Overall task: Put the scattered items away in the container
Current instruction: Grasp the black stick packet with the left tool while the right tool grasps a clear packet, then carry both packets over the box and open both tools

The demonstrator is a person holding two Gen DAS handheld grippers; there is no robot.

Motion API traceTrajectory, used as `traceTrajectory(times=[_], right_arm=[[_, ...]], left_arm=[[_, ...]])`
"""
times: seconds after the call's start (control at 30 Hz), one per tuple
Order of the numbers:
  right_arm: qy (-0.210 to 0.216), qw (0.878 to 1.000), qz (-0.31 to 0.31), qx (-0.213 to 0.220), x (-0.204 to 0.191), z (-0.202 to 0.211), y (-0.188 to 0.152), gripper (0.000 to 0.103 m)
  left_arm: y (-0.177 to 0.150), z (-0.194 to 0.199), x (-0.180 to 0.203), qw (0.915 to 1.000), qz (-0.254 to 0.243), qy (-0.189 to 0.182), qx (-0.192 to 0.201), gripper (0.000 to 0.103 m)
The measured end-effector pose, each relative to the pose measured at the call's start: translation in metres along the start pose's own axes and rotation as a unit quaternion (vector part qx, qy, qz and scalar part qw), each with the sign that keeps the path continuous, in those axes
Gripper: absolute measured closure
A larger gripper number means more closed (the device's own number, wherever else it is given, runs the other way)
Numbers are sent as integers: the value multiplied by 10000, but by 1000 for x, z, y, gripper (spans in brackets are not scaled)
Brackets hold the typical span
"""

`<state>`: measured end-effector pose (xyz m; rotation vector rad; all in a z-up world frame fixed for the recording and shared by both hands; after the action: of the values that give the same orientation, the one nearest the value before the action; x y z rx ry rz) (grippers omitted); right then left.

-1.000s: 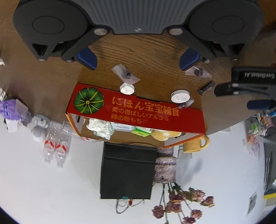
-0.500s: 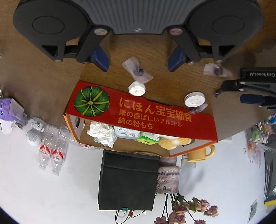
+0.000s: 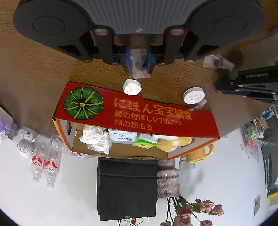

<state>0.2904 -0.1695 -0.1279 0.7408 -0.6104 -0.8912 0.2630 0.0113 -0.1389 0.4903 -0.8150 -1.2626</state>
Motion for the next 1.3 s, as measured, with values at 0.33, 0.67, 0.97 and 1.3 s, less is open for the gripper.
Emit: traceTrajectory(times=[0.33,0.67,0.97,1.3], right_arm=[[90,9994,-246,234,1,15,3,86],[-26,9977,-267,616,10,38,23,86],[-113,9943,-290,1019,23,46,58,86],[-327,9912,-389,1225,48,25,105,86]], left_arm=[[7,19,-1,9995,140,-173,227,91],[26,39,1,9978,183,-357,524,91],[59,49,9,9946,195,-566,852,91],[121,38,21,9885,228,-747,1294,91]])
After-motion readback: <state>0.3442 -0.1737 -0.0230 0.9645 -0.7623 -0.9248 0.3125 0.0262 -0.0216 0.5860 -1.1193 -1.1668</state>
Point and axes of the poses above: each gripper's, at about its wrist camera, not at the fingertips, and z roughly against the way its jaws point, x to its right, y to its top, the point moved 10 cm from there along -z, roughly the way its jaws point, and after that the axes turned 15 degrees about z, right-handed, at the moved point
